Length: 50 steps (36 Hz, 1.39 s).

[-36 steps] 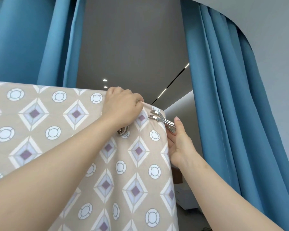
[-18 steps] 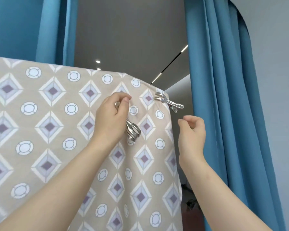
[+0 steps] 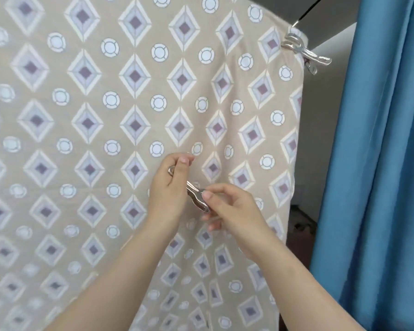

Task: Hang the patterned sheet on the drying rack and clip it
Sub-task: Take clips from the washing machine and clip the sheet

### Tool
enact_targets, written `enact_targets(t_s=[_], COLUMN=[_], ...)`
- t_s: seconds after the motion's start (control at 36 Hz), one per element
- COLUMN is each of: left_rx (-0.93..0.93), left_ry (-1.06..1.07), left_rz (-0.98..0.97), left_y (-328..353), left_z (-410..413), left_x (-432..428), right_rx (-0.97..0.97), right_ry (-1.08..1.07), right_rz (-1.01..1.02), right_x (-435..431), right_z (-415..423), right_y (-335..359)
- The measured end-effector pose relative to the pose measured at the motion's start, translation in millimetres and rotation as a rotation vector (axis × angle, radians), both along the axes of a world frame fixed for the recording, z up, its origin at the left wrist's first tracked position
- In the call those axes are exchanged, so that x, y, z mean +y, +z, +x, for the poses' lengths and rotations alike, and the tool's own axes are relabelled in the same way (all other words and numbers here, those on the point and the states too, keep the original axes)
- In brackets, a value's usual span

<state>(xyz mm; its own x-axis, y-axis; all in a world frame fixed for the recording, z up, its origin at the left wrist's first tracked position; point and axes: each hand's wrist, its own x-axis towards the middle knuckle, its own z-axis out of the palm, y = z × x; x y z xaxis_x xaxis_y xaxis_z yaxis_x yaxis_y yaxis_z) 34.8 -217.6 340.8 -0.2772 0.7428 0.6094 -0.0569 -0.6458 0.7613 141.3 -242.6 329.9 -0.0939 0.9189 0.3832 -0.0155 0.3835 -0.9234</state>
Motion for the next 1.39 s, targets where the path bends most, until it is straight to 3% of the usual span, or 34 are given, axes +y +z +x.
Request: enact_targets(t_s=[0.14, 0.28, 0.47, 0.86, 1.19, 1.39], left_rx=[-0.072, -0.085, -0.157, -0.242, -0.488, -0.396], left_ry=[-0.021, -0.054, -0.028, 0.261, 0.554, 0.706], left_rz=[-0.191, -0.476, -0.592, -0.631, -0.585, -0.579], left_y=[-35, -77, -96, -117, -137, -143], left_z=[-47, -116, -222, -483, -618, -694], left_x=[-30, -65, -98, -125, -132, -157], right_rx=[0.071, 0.067, 0.055, 0.103, 0.089, 0.018], right_ry=[-0.007, 0.116, 0.247, 0.405, 0.515, 0.646], right_rz=[-0.055, -0.14, -0.2, -0.369, -0.488, -0.523], right_x=[-3, -12, -21, -24, -1, -11], right_z=[-33, -84, -185, -467, -614, -699], right_y=[-30, -61, -79, -102, -121, -130])
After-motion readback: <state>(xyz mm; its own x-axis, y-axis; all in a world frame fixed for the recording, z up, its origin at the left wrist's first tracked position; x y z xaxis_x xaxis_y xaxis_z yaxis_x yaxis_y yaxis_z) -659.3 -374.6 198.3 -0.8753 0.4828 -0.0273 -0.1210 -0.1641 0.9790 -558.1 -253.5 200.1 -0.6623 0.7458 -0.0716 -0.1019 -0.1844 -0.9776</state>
